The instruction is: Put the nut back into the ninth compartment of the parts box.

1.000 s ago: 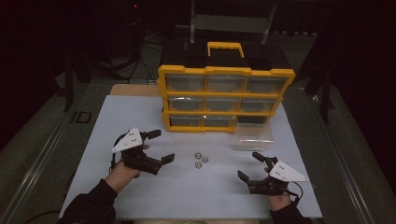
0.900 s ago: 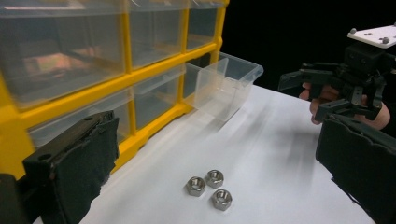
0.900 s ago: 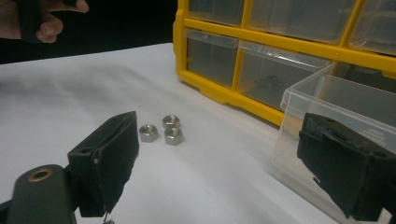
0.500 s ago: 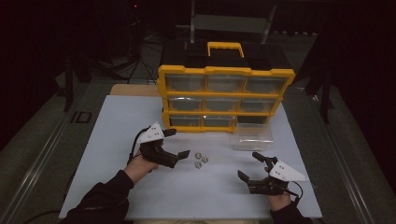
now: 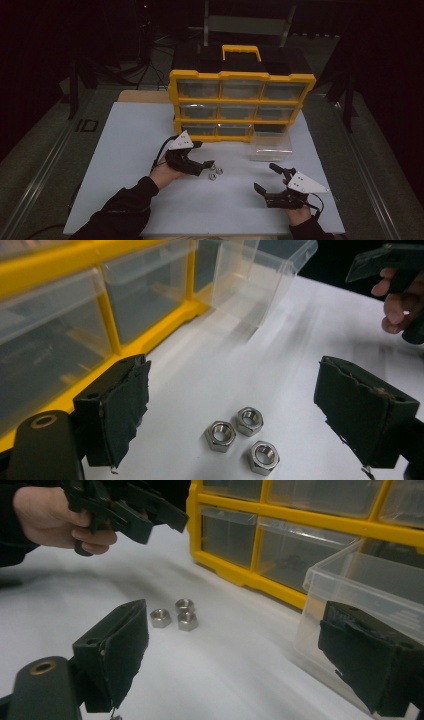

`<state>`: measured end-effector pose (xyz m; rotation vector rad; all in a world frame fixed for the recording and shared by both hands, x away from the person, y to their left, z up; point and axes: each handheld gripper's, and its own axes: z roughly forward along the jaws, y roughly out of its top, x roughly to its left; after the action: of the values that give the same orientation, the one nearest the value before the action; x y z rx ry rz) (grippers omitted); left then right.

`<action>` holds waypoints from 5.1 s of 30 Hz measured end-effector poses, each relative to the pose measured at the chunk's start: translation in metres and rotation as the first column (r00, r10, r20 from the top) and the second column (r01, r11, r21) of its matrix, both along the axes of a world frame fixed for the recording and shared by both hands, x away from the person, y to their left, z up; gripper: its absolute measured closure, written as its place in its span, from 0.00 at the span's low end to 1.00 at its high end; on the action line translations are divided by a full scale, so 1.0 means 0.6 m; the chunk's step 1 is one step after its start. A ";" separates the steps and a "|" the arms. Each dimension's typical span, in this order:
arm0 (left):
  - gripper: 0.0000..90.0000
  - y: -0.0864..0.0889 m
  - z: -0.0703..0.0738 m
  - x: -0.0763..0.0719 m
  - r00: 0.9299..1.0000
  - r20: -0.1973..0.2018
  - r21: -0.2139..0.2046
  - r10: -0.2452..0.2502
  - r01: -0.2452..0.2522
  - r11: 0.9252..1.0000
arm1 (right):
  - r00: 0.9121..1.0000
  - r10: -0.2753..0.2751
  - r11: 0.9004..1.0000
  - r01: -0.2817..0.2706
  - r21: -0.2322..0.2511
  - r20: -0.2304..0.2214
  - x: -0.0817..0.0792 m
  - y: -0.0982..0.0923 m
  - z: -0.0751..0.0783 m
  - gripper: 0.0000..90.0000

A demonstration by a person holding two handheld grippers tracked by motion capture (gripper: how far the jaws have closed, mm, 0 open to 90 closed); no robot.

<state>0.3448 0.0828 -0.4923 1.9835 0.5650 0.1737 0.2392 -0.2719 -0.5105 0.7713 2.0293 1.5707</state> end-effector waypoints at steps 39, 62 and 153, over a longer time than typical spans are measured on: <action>0.67 -0.058 -0.069 0.030 0.992 -0.110 0.266 -0.069 0.096 0.959 | 1.000 0.008 1.000 -0.008 0.010 -0.008 0.001 -0.002 -0.001 0.14; 0.74 -0.049 -0.046 0.040 0.996 -0.079 0.255 -0.036 0.055 0.965 | 1.000 0.004 1.000 -0.003 0.009 -0.014 0.001 -0.002 -0.001 0.14; 0.74 -0.358 0.062 0.122 0.984 -0.118 0.308 -0.133 0.164 0.937 | 0.999 0.026 0.999 -0.026 0.020 -0.026 0.001 -0.002 -0.002 0.15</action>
<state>0.4178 -0.1320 -0.4550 2.3492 0.4662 0.0790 0.2399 -0.2732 -0.5118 0.7799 2.0532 1.6057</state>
